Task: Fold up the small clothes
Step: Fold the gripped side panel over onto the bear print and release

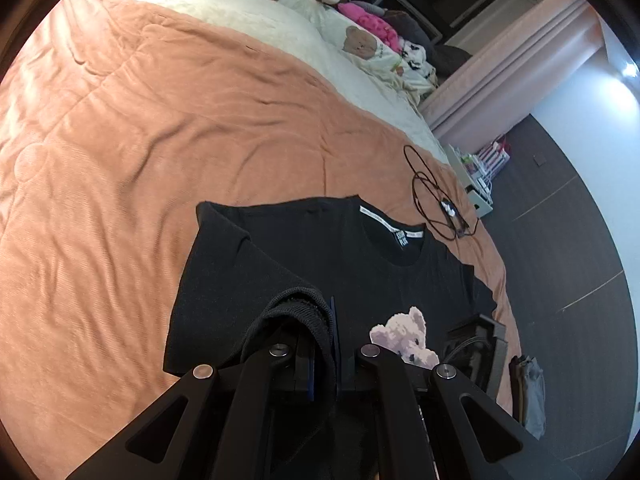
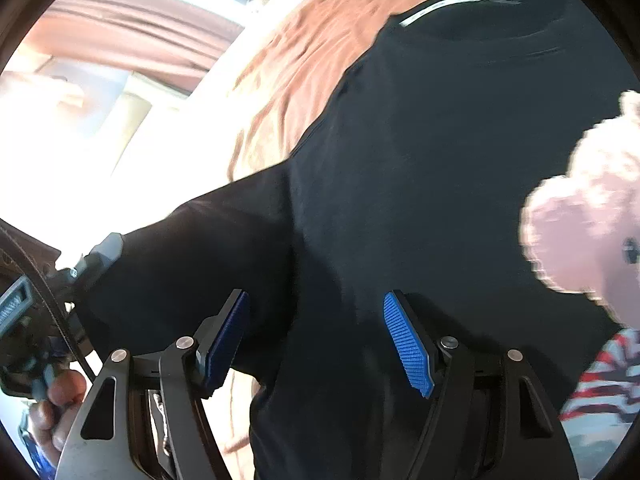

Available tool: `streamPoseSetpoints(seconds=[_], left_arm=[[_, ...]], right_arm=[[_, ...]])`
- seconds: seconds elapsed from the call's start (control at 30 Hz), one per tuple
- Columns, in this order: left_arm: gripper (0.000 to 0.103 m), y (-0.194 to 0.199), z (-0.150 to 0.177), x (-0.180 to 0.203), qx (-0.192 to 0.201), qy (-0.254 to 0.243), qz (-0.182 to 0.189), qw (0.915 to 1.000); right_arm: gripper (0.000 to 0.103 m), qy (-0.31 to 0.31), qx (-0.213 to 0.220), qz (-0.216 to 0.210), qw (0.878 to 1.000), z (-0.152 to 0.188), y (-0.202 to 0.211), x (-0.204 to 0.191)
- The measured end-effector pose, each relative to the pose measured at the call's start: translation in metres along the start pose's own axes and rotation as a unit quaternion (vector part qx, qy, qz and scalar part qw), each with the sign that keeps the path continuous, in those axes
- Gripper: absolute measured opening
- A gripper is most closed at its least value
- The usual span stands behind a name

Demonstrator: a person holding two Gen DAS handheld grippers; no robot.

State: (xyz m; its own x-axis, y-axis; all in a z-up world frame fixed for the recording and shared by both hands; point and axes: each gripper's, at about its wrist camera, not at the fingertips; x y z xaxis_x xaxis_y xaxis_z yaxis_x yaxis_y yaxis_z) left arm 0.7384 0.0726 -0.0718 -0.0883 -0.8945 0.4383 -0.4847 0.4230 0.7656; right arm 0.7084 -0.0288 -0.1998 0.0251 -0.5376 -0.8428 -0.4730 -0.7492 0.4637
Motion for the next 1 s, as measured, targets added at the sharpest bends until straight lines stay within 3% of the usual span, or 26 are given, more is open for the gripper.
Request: streamPoseSetpoints(seconds=[0.13, 0.17, 0.23, 0.3, 0.33, 0.43, 0.67, 0.87, 1.0], left_arm=[[0.006, -0.009, 0.006, 0.016, -0.012, -0.009, 0.015, 0.9998], [0.011, -0.013, 0.009, 0.022, -0.013, -0.017, 0.024, 0.9995], [0.05, -0.023, 0.013, 0.029, -0.029, -0.026, 0.036, 0.9986], [0.069, -0.03, 0.018, 0.034, -0.033, -0.028, 0.042, 0.9982], [0.072, -0.03, 0.019, 0.036, -0.028, -0.028, 0.04, 0.9984], [0.074, -0.031, 0.019, 0.034, -0.027, -0.021, 0.036, 0.9988], [0.074, -0.028, 0.02, 0.018, -0.017, -0.007, 0.018, 0.9997], [0.074, -0.032, 0.022, 0.019, -0.017, -0.013, 0.008, 0.9997], [0.074, -0.03, 0.025, 0.012, -0.014, -0.019, -0.036, 0.9991]], right_arm=[[0.068, -0.01, 0.024, 0.01, 1.0, 0.004, 0.023, 0.018], [0.068, -0.013, 0.028, 0.01, 0.999, 0.005, 0.025, 0.019], [0.068, -0.02, 0.035, 0.008, 0.999, 0.007, 0.033, 0.027], [0.068, -0.022, 0.038, 0.007, 0.999, 0.009, 0.04, 0.031], [0.068, -0.022, 0.038, 0.006, 0.999, 0.01, 0.044, 0.03], [0.068, -0.006, 0.039, 0.017, 0.999, 0.016, 0.045, 0.027], [0.068, 0.005, 0.03, 0.006, 1.0, -0.009, 0.077, 0.009], [0.068, 0.017, 0.023, 0.004, 1.0, -0.013, 0.078, 0.009], [0.068, 0.056, 0.011, 0.028, 0.998, -0.01, 0.078, -0.002]])
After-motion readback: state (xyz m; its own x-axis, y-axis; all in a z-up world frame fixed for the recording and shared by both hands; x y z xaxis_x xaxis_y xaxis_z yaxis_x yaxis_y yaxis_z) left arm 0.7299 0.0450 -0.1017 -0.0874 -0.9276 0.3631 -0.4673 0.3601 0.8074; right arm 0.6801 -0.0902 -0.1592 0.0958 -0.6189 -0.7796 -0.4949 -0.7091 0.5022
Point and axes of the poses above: each gripper's, at about its wrist camera, not at the fingertips, and y roughly against the way its jaws point, x to its right, z to its underside, and after that the axes turned 9 degrees about -z, right-handed
